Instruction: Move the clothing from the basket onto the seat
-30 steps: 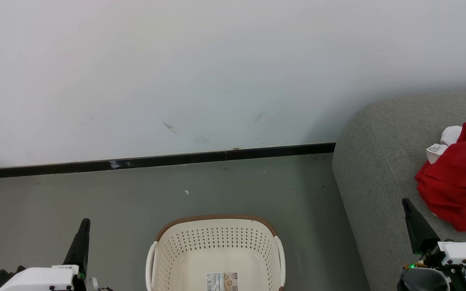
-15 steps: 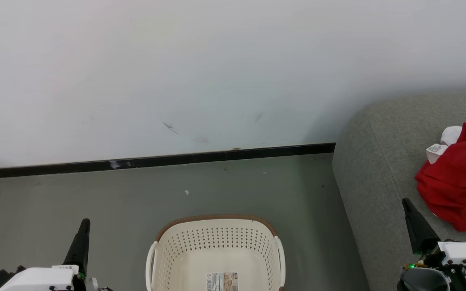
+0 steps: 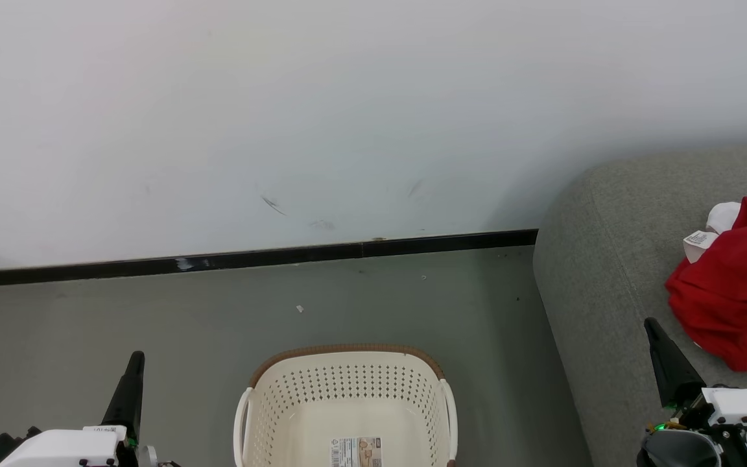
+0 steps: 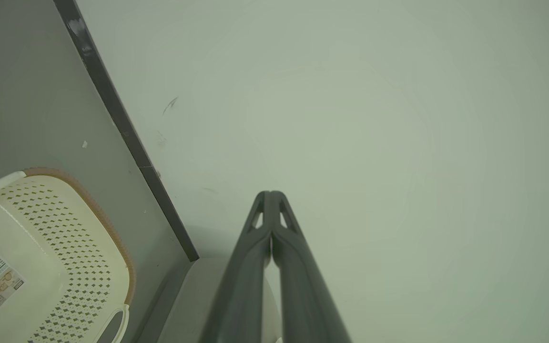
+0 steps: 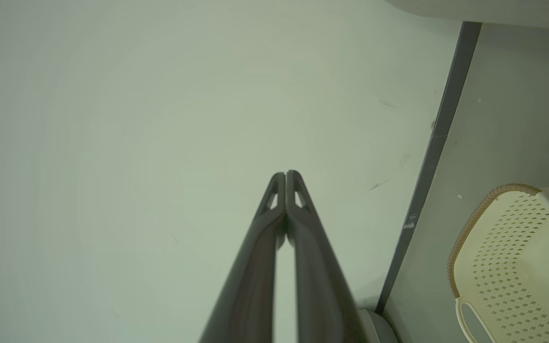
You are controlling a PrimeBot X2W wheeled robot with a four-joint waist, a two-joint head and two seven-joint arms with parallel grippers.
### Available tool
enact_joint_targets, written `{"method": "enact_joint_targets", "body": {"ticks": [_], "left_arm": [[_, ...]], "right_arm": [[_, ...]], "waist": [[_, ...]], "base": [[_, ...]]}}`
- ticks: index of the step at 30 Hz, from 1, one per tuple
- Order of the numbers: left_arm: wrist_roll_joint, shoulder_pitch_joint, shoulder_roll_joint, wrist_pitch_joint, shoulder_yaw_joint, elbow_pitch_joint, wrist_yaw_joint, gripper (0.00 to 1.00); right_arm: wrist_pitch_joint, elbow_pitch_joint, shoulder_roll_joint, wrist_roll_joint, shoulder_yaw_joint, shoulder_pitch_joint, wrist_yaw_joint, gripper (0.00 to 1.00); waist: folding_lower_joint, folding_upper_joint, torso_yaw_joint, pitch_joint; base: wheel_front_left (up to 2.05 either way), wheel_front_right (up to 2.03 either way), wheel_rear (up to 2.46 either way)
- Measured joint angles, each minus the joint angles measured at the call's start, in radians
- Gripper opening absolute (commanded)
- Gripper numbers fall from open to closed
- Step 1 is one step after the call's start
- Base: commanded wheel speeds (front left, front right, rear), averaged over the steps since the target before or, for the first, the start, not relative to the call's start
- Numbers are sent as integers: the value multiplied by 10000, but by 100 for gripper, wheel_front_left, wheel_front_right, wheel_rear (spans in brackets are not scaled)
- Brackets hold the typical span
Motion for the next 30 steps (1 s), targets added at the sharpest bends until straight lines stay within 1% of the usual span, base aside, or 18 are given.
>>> {"method": "enact_joint_targets", "body": {"ticks": [30], "left_arm": [[0,-1,0,0,4,19,0,0]], "right_arm": [[0,0,-17,10,4,0,0,0]], "waist": [[0,0,0,0]], "base": [[0,0,0]]}}
